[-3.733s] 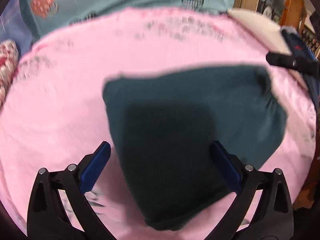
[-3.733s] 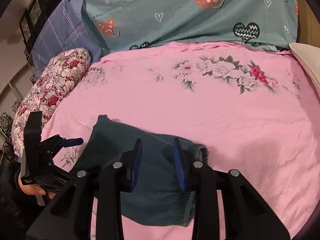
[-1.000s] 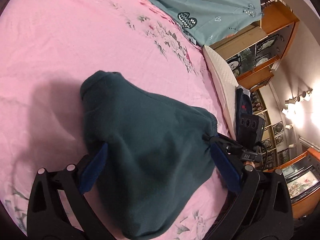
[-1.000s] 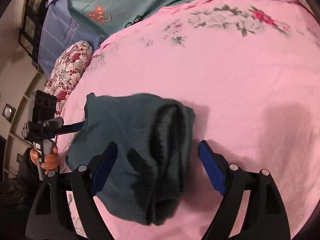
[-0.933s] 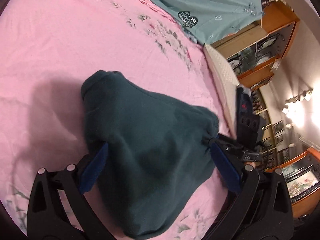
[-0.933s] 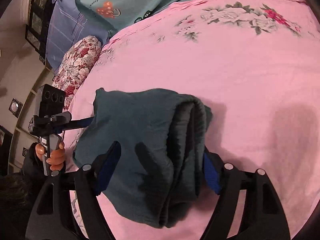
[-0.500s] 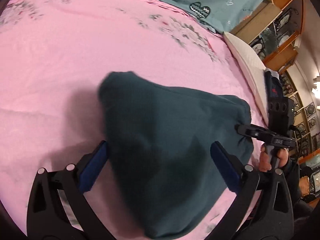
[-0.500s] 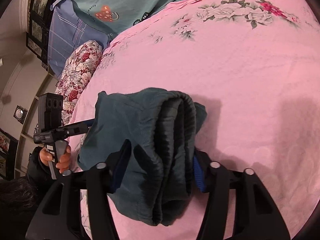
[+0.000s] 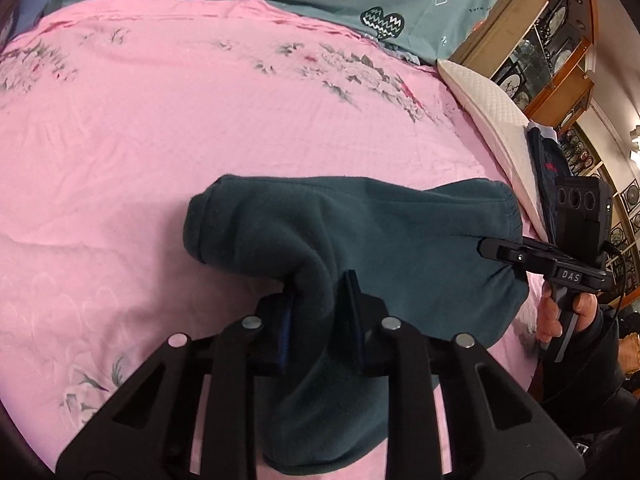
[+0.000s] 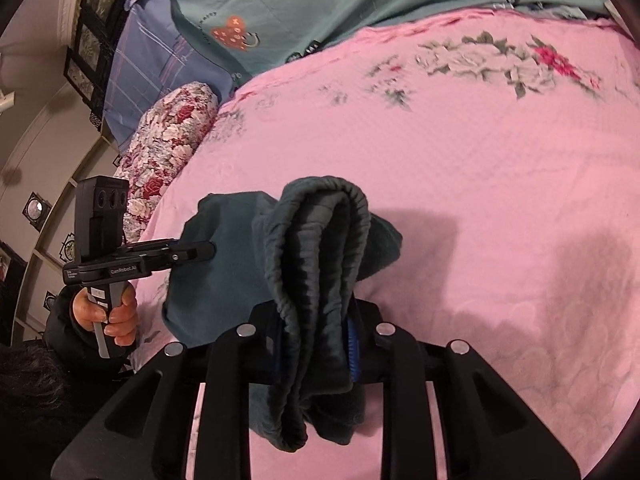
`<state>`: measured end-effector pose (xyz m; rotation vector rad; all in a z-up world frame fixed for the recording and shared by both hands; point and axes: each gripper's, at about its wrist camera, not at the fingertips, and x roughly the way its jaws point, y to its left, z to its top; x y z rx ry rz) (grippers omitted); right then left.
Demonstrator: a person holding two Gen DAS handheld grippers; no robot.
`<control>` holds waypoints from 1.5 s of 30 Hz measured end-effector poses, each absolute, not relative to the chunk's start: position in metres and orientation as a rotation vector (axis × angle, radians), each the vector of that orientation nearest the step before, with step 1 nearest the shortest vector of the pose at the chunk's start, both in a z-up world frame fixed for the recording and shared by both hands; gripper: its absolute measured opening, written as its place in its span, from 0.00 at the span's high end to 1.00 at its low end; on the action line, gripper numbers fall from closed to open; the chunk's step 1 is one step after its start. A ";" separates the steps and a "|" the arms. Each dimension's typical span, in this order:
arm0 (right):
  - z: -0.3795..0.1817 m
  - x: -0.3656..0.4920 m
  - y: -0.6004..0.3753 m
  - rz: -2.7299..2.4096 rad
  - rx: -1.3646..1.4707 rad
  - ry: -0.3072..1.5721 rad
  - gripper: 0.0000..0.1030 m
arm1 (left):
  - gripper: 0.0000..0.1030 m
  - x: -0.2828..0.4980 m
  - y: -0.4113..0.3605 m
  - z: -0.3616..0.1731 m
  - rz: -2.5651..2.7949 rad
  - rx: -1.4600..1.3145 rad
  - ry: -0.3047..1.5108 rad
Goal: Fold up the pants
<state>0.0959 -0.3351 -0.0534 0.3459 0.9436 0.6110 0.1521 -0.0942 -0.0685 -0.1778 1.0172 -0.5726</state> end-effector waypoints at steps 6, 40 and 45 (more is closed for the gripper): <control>-0.025 0.087 -0.327 0.614 0.349 0.886 0.79 | 0.79 0.140 -0.083 -0.044 -0.570 -0.164 0.951; -0.082 0.188 -0.381 0.269 0.341 1.060 0.80 | 0.38 0.226 -0.108 -0.084 -0.546 -0.220 1.065; -0.088 0.186 -0.386 0.301 0.362 1.053 0.80 | 0.29 0.237 -0.114 -0.089 -0.548 -0.246 1.062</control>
